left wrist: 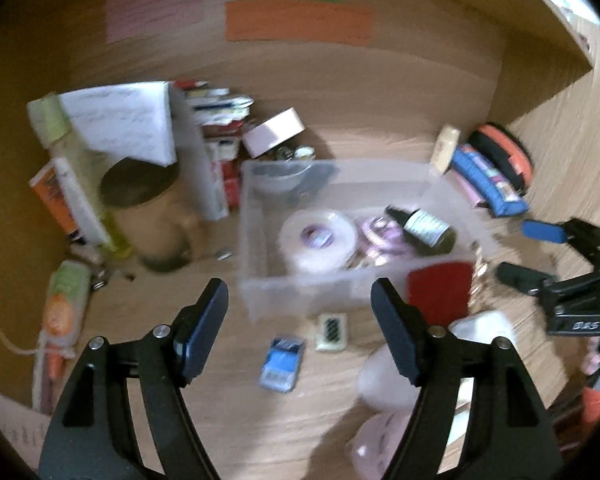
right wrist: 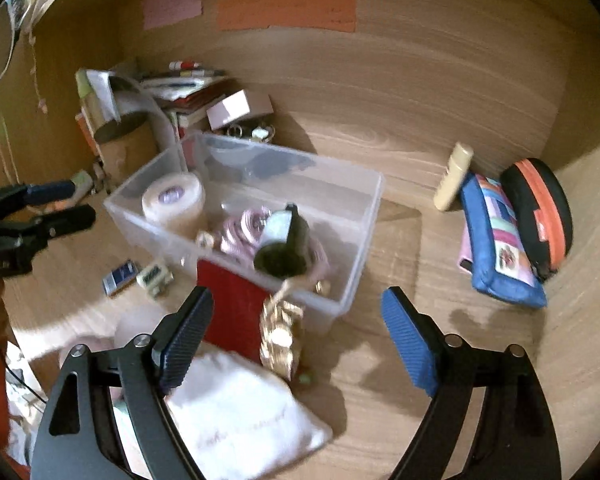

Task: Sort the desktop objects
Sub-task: 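Grasp the blue Max card pack with the left tool while the right tool grasps the gold pouch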

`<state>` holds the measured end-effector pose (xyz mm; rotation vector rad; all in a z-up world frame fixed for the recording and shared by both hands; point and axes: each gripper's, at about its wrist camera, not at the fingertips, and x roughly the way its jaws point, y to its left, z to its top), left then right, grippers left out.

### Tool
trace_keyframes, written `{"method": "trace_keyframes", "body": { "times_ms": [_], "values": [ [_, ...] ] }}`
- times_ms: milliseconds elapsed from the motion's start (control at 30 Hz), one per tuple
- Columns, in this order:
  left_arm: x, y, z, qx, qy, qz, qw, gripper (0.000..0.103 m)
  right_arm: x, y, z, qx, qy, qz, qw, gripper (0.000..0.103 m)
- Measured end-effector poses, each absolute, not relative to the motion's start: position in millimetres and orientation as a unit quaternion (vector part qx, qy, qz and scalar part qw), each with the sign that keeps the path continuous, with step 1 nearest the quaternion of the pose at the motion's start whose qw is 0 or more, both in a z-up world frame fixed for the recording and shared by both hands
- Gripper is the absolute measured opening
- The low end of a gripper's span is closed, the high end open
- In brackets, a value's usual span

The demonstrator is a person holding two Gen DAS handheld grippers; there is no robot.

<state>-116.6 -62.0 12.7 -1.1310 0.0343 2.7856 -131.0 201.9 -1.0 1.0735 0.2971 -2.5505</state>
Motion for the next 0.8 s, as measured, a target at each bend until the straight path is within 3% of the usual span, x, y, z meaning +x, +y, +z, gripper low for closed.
{"method": "trace_keyframes", "body": {
  "times_ms": [200,300,700,800],
  "values": [
    [-96,-70,-4,-0.392,0.019,0.919,0.047,0.075,-112,203,-16,0.374,0.134,-0.903,0.161,0.084],
    [-90,-75,-15,-0.397,0.031,0.916,0.035,0.082,-109,200,-26,0.379,0.137,-0.901,0.163,0.084],
    [-101,-90,-55,-0.449,0.042,0.891,0.047,0.081,-129,182,-50,0.416,0.116,-0.885,0.177,0.084],
    [-108,-88,-62,-0.456,0.045,0.887,0.052,0.076,-135,178,-54,0.426,0.102,-0.880,0.183,0.084]
  ]
}}
